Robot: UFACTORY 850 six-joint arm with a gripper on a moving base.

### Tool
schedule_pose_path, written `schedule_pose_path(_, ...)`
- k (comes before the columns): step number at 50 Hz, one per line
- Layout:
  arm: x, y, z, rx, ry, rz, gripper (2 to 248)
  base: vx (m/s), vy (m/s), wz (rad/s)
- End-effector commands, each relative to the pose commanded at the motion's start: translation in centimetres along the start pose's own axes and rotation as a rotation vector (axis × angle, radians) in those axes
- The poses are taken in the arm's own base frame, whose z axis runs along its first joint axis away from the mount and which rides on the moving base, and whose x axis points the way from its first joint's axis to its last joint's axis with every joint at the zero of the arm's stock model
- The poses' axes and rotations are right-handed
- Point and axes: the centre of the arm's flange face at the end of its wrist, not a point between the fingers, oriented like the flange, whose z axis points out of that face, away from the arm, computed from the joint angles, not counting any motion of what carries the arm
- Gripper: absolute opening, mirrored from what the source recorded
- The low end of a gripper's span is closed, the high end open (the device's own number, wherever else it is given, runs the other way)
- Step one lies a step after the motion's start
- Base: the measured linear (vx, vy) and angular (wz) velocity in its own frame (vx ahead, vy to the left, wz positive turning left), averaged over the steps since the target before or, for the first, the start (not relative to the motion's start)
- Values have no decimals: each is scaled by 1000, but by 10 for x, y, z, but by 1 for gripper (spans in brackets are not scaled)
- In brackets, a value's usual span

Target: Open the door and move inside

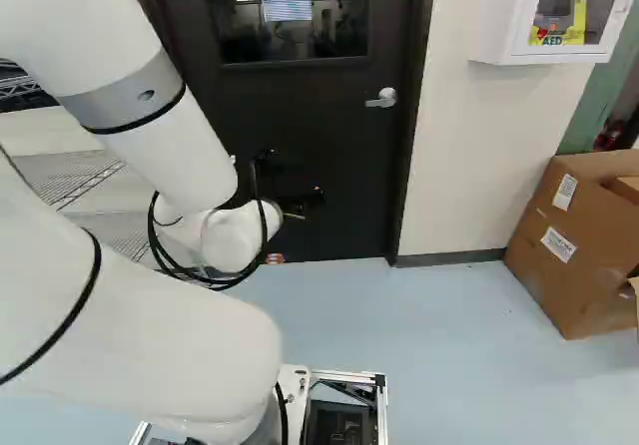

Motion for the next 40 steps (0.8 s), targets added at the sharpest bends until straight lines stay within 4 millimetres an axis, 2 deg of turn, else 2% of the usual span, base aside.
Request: schedule_pose_path(40,0,0,0,0,0,0,247,198,-40,-223)
